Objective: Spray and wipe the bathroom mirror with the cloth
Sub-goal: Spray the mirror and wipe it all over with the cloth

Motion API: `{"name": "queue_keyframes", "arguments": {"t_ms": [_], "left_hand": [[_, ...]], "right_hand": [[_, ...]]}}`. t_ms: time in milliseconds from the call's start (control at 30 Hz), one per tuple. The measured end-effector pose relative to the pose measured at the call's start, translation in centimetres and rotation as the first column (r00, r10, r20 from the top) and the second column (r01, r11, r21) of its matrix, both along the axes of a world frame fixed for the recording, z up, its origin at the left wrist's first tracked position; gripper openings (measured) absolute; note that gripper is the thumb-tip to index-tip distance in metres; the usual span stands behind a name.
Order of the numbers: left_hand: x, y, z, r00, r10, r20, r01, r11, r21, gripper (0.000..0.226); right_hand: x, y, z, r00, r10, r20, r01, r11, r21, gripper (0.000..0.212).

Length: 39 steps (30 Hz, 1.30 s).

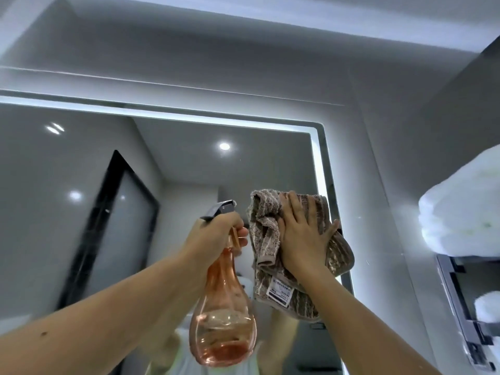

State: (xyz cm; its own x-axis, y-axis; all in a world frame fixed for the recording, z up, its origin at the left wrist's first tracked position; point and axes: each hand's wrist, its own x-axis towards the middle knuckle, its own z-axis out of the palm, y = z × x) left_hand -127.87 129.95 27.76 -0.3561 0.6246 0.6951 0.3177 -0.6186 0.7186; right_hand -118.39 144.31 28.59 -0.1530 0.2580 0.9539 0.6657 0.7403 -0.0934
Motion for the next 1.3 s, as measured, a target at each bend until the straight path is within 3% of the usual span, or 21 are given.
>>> {"name": "queue_keyframes", "arguments": {"t_ms": [167, 300, 533, 667, 767, 967, 1133, 1300], "left_hand": [[-1.1, -0.4, 1.0, 1.000, -0.009, -0.009, 0.009, 1.000, 0.010, 0.020], [-2.8, -1.2, 3.2, 0.999, 0.028, 0.033, -0.029, 0.999, 0.040, 0.020], [-5.9, -1.4, 5.0, 0.995, 0.035, 0.092, -0.044, 0.995, 0.092, 0.012], [-6.9, -1.8, 4.5, 0.996, 0.008, 0.086, -0.019, 0.991, 0.130, 0.006], [-8.1, -1.8, 3.6, 0.996, 0.026, 0.087, -0.038, 0.991, 0.130, 0.014], [-12.5, -3.2, 3.9, 0.998, 0.020, 0.063, -0.022, 0.999, 0.027, 0.013], [-13.3, -6.1, 4.0, 0.988, 0.025, 0.149, -0.039, 0.995, 0.092, 0.009], [-16.3, -10.3, 3.4, 0.993, 0.043, 0.107, -0.054, 0.994, 0.100, 0.011]], "right_hand": [[-0.8, -0.5, 0.9, 0.989, 0.021, -0.144, -0.032, 0.997, -0.077, 0.054], [-2.1, -1.4, 2.8, 0.982, 0.005, -0.188, -0.012, 0.999, -0.034, 0.055], [-4.4, -3.0, 5.5, 0.996, -0.035, -0.085, 0.039, 0.998, 0.051, 0.055], [-7.8, -5.5, 6.9, 0.997, 0.080, 0.017, -0.082, 0.982, 0.169, 0.056], [-8.8, -6.2, 6.6, 0.985, 0.171, 0.006, -0.169, 0.967, 0.192, 0.061], [-9.2, -6.7, 6.1, 0.996, 0.085, 0.008, -0.085, 0.983, 0.166, 0.057], [-12.7, -9.9, 5.9, 0.989, 0.107, 0.101, -0.125, 0.972, 0.201, 0.056], [-17.4, -13.3, 6.1, 0.988, 0.114, 0.101, -0.134, 0.966, 0.222, 0.056]]}}
